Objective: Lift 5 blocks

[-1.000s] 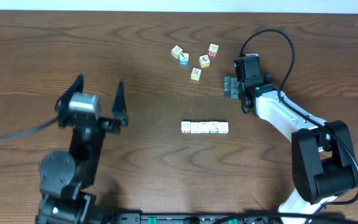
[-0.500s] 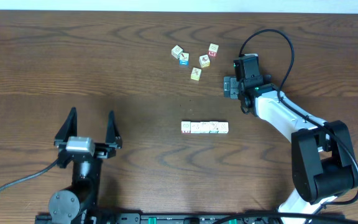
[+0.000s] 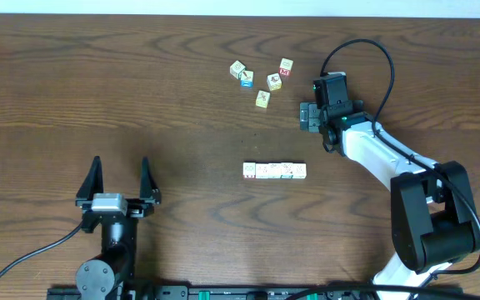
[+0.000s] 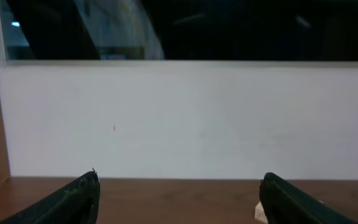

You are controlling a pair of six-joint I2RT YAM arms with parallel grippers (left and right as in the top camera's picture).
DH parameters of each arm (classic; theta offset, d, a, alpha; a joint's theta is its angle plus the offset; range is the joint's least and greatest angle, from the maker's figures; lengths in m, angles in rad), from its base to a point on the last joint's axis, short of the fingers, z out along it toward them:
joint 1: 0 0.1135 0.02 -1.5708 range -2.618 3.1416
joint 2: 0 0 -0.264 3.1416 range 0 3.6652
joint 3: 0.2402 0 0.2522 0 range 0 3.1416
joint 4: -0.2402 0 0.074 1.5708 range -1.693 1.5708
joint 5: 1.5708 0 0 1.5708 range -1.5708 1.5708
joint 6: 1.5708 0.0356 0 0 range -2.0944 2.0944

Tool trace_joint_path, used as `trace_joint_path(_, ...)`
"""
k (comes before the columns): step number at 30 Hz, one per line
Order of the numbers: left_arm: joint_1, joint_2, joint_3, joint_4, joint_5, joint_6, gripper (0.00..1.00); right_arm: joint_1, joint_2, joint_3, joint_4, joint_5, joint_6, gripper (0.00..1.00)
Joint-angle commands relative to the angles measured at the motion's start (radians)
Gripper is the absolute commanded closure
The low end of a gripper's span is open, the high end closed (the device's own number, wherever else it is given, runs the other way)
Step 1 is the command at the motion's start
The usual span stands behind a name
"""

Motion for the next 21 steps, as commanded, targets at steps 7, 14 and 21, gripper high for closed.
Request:
trace_joint_path(7, 0.024, -0.011, -0.041, -0.17, 0.006, -0.047, 0.17, 0.024, 0.012, 0.009, 0.0, 0.015, -0.007, 0.01)
trace_joint_path(14, 0.024, -0.011, -0.041, -0.425, 0.006, -0.08, 0.17, 0.028, 0.012, 0.009, 0.0, 0.015, -0.007, 0.01)
trace_joint_path(21, 0.054, -0.011, -0.041, -0.422, 0.012, -0.073, 0.17, 0.031, 0.012, 0.009, 0.0, 0.015, -0.008, 0.01)
